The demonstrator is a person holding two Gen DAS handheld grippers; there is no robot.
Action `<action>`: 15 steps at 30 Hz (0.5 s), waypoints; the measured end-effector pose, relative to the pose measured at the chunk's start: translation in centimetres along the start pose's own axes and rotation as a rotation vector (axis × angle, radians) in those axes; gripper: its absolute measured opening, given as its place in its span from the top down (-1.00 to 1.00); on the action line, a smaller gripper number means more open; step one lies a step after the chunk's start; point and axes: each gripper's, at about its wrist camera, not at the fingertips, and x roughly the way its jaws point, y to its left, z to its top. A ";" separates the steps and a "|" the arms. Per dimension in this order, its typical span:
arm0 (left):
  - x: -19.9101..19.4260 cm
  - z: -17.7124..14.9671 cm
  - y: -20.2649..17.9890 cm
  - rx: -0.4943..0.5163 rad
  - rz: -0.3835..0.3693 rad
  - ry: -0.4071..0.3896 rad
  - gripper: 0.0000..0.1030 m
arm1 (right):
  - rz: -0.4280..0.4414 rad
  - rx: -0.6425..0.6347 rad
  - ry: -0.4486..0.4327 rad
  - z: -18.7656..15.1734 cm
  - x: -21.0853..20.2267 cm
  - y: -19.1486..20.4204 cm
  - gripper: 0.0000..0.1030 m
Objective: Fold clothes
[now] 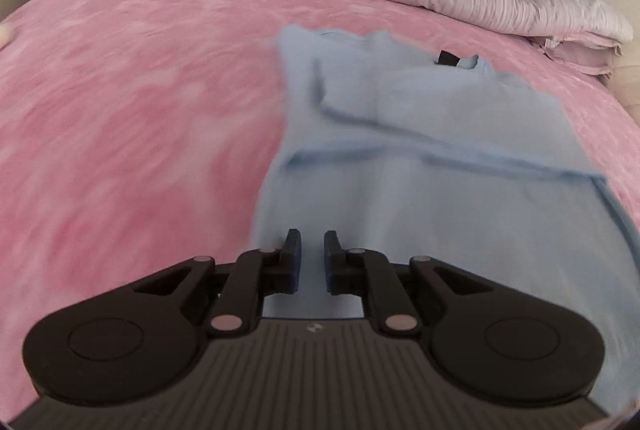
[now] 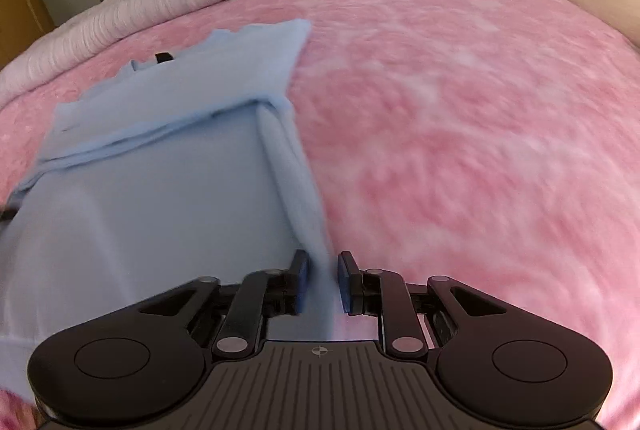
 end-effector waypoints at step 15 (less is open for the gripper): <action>-5.0 -6.3 2.1 -0.081 -0.130 -0.075 0.59 | 0.129 0.094 -0.204 -5.4 -3.6 -2.7 0.54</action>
